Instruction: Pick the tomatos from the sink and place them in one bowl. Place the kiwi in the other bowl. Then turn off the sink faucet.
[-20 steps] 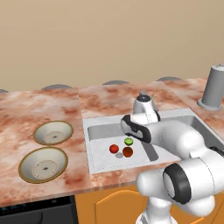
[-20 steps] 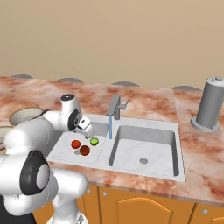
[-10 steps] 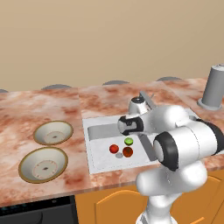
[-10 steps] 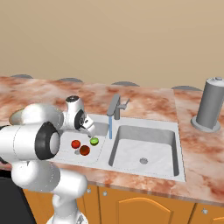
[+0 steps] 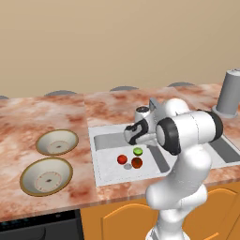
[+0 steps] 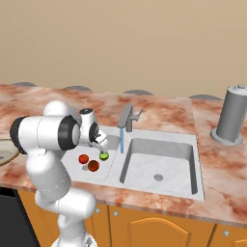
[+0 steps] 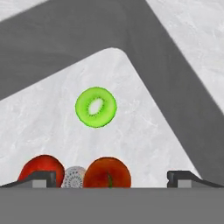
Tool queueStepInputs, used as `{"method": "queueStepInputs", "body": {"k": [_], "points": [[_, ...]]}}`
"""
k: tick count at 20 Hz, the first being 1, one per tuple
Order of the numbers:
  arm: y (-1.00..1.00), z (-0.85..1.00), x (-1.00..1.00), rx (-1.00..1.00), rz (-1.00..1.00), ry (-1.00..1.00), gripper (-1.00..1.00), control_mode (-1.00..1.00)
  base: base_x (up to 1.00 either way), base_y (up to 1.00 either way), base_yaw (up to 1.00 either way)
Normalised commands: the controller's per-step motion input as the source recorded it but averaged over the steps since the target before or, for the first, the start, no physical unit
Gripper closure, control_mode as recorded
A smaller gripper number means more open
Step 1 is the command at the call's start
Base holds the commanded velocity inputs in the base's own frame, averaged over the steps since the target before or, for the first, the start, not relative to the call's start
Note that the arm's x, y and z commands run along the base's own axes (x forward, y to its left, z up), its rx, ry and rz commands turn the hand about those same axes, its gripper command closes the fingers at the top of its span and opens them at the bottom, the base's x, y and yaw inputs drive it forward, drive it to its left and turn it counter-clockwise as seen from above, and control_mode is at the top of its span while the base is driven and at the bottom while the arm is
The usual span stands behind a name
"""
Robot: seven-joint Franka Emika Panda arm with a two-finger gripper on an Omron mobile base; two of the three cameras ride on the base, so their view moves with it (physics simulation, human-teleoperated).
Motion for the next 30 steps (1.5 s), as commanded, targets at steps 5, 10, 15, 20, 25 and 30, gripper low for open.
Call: {"method": "queueStepInputs", "body": {"k": [5, 10, 15, 20, 25, 30], "points": [[0.00, -0.25, 0.35, 0.00, -0.01, 0.00, -1.00, -1.00, 0.00, 0.00, 0.00], [0.00, -0.29, 0.22, 0.00, -0.03, 0.00, -1.00, -1.00, 0.00, 0.00, 0.00], [0.00, -0.27, 0.17, 0.00, -0.02, 0.00, -1.00, -1.00, 0.00, 0.00, 0.00], [0.00, -0.28, 0.13, 0.00, -0.02, 0.00, -1.00, -1.00, 0.00, 0.00, 0.00], [0.00, -0.20, 0.02, 0.00, -0.02, 0.00, -1.00, -1.00, 0.00, 0.00, 0.00], [0.00, -0.08, 0.00, 0.00, -0.04, 0.00, -1.00, -1.00, 0.00, 0.00, 0.00]]}}
